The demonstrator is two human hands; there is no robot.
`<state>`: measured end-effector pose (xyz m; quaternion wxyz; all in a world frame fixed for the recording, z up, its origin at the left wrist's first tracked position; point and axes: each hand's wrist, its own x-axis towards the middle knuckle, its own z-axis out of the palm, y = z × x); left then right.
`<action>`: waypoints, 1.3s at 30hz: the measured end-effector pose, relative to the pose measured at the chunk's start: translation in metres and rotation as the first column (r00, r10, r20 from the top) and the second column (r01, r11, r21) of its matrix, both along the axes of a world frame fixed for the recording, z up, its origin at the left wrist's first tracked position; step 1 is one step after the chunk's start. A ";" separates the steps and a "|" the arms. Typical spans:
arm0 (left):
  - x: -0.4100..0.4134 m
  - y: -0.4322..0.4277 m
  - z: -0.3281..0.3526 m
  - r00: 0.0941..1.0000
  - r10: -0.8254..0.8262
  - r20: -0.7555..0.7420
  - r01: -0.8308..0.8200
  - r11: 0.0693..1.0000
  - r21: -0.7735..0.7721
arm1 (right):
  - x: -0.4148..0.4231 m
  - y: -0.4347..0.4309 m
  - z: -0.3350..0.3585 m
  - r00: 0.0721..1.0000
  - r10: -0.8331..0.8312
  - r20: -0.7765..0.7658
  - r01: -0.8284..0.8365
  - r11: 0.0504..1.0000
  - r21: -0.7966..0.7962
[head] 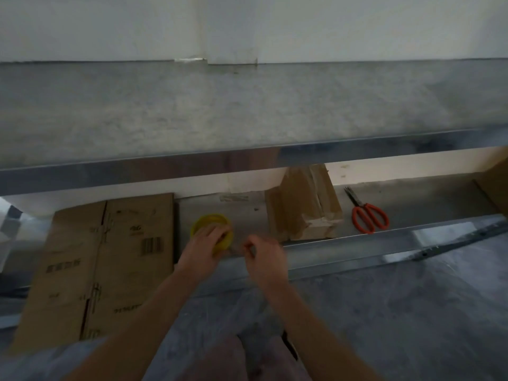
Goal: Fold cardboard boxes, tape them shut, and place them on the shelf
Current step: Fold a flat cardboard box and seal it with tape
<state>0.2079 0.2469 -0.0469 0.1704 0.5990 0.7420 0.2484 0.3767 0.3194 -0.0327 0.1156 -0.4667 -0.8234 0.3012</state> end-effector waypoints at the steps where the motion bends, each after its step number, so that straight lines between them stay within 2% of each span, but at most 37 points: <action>1: -0.001 0.001 -0.002 0.999 0.044 0.017 -0.044 0.999 -0.014 | 0.001 -0.007 -0.004 1.000 -0.010 -0.005 0.009 1.000 -0.025; 3: -0.003 0.006 -0.009 0.998 0.062 0.016 -0.060 0.995 -0.079 | 0.003 -0.017 -0.015 0.998 -0.063 -0.007 0.062 0.990 -0.126; 7: 0.004 0.013 -0.028 0.998 -0.022 -0.053 0.010 0.975 -0.221 | 0.002 -0.010 -0.030 0.968 -0.250 -0.013 0.233 0.918 -0.322; 12: 0.005 0.012 -0.039 0.998 -0.001 -0.064 -0.013 0.974 -0.228 | -0.012 -0.002 -0.036 0.957 -0.272 0.095 0.289 0.904 -0.316; 16: -0.003 0.010 -0.032 0.989 -0.110 -0.098 0.077 0.955 -0.287 | -0.014 0.000 -0.030 0.935 -0.351 0.051 0.345 0.868 -0.356; 18: -0.003 0.008 -0.029 0.973 -0.146 -0.181 0.088 0.952 -0.294 | -0.004 0.006 -0.025 0.958 -0.273 0.087 0.287 0.906 -0.310; 20: 0.002 0.006 -0.024 0.962 -0.127 -0.243 0.063 0.964 -0.257 | 0.011 0.008 -0.013 0.982 -0.150 0.111 0.169 0.967 -0.190; 22: 0.017 0.007 -0.013 0.965 -0.092 -0.243 0.052 0.985 -0.167 | 0.032 0.005 0.001 0.999 -0.046 0.008 0.045 0.997 0.061; 24: 0.044 0.013 0.004 0.976 -0.068 -0.209 0.063 0.998 -0.031 | 0.059 0.004 0.010 0.998 0.032 -0.063 -0.009 0.944 0.330; 25: 0.061 0.018 0.015 0.980 -0.072 -0.185 0.078 0.997 0.024 | 0.073 0.007 0.014 0.996 0.040 -0.074 -0.007 0.915 0.403; 28: 0.110 0.039 0.035 0.997 -0.072 -0.028 0.073 0.996 0.048 | 0.116 0.025 0.023 0.996 -0.051 -0.067 0.076 0.886 0.457; 31: 0.148 0.060 0.037 0.987 0.009 0.158 -0.011 1.000 0.011 | 0.148 0.055 0.023 0.994 -0.105 -0.011 0.100 0.905 0.414; 35: 0.180 0.080 0.042 0.934 0.142 0.329 -0.153 0.988 0.008 | 0.171 0.100 0.019 0.993 -0.076 0.088 0.054 0.972 0.228; 37: 0.190 0.085 0.042 0.909 0.194 0.370 -0.206 0.979 -0.006 | 0.173 0.115 0.018 0.996 -0.019 0.086 0.006 0.989 0.148; 39: 0.198 0.089 0.042 0.894 0.260 0.366 -0.272 0.962 -0.017 | 0.173 0.123 0.017 1.000 0.015 -0.005 -0.015 0.997 0.072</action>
